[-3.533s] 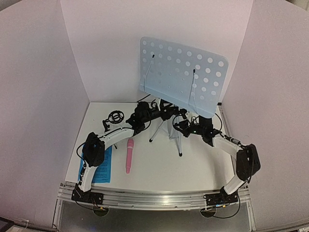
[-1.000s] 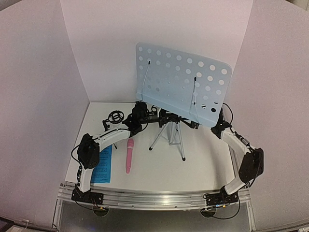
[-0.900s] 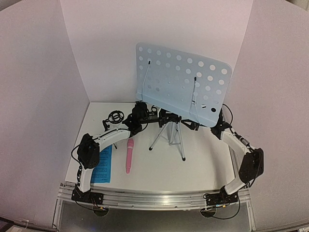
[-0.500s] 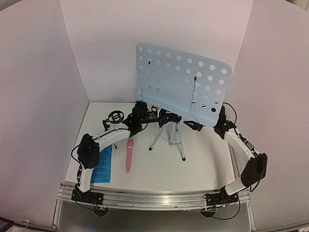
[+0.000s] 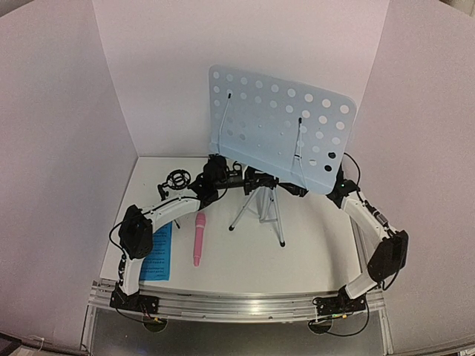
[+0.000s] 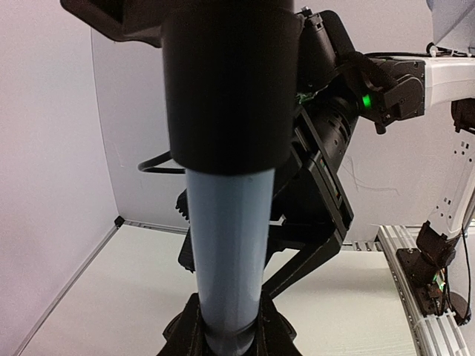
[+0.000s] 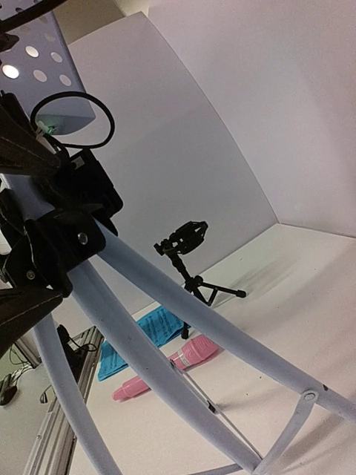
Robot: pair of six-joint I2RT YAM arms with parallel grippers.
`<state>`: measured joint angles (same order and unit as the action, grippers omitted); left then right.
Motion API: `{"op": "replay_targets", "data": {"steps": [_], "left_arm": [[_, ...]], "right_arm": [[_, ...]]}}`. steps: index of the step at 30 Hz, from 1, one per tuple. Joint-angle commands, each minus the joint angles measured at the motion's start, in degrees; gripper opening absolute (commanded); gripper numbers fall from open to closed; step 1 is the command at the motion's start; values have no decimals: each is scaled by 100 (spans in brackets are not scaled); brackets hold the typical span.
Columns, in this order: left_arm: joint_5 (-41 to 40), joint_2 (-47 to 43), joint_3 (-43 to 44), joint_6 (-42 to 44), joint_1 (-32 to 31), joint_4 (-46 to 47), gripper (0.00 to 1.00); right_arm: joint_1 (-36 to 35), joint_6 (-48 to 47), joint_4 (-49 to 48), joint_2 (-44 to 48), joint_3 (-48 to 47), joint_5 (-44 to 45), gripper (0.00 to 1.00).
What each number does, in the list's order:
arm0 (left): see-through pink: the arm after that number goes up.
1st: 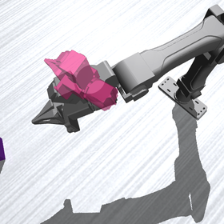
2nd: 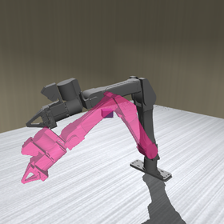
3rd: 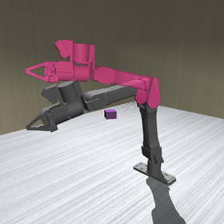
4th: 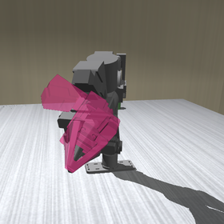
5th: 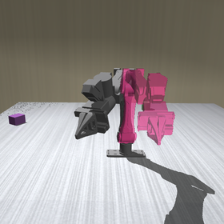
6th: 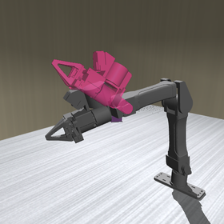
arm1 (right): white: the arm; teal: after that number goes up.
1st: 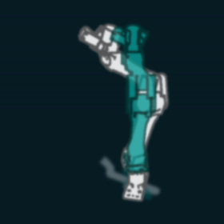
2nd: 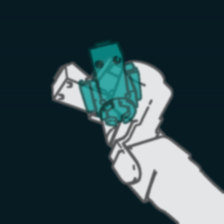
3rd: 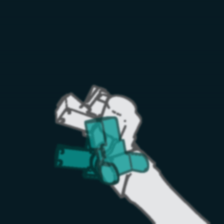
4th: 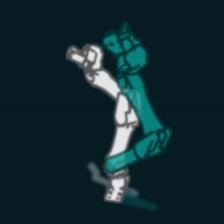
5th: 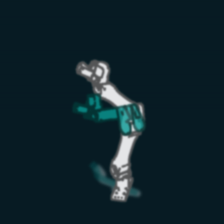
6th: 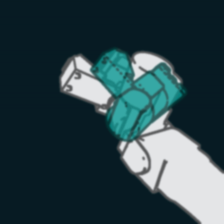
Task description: Pack up the instrument practice props
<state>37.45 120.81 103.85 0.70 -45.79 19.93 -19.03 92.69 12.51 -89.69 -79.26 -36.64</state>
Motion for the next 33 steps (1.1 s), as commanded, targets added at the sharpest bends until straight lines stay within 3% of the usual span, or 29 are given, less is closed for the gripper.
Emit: {"op": "replay_targets", "data": {"steps": [1,20,26,33], "left_arm": [[142,-13,172,290,71,-23,0],[164,39,206,269,71,32,0],[166,39,188,251,71,46,0],[157,70,206,235,71,50,0]], "right_arm": [[-62,61,-34,-78,-204,-7,49],[-121,-204,-30,-216,-83,-123,34],[-131,-442,-26,-314,-184,-319,23],[-135,-570,-27,-378,-381,-456,24]]}}
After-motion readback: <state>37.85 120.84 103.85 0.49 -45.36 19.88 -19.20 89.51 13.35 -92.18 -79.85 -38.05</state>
